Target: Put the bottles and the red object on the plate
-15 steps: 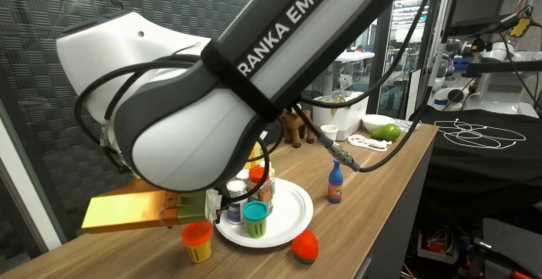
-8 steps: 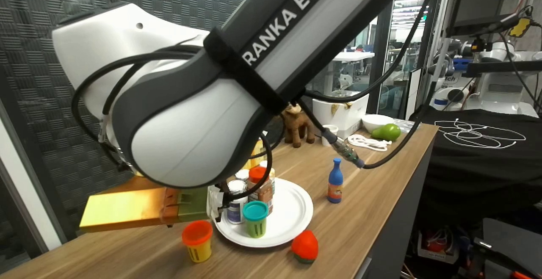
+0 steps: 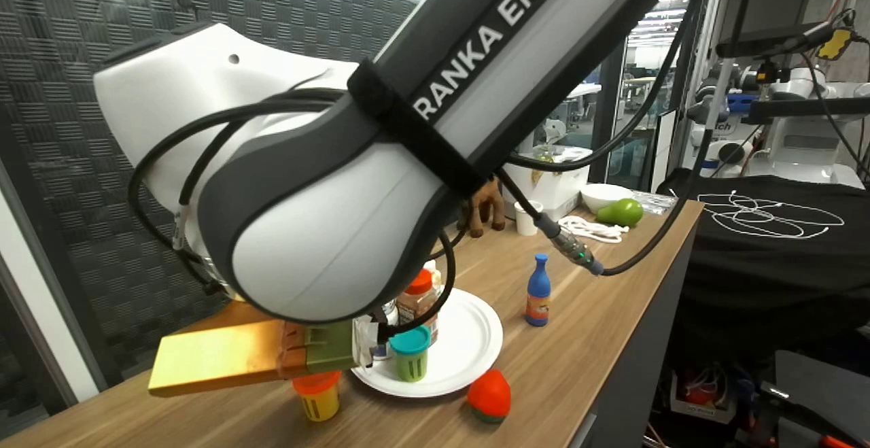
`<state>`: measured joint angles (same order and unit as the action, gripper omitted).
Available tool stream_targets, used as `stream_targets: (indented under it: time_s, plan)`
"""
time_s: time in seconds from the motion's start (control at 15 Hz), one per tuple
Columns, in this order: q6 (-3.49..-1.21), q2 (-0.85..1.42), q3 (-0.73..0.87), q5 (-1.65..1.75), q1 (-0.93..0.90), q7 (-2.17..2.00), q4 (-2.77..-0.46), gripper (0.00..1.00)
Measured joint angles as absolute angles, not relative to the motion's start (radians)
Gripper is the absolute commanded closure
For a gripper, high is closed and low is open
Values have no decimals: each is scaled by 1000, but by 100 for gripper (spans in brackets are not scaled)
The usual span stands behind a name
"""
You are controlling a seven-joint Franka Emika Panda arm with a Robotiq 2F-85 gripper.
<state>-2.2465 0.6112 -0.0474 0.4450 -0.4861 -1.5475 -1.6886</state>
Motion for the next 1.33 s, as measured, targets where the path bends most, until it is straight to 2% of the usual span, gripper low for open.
stream_targets:
  time_s: [0.13,0.2,0.33,0.47,0.53,1.0,1.33]
  plan:
    - [-2247,611,-50,445,-486,-1547,-1696,25]
    - [-2247,611,-52,445,-486,-1547,-1698,34]
    - [-2247,611,-54,445,-486,-1547,-1698,40]
    - [-2247,611,-58,445,-486,-1547,-1698,56]
    - [-2247,611,-60,445,-486,-1547,-1698,72]
    - [-2241,583,-60,446,-486,-1547,-1714,72]
    - [-2172,434,-53,486,-484,-1517,-1808,72]
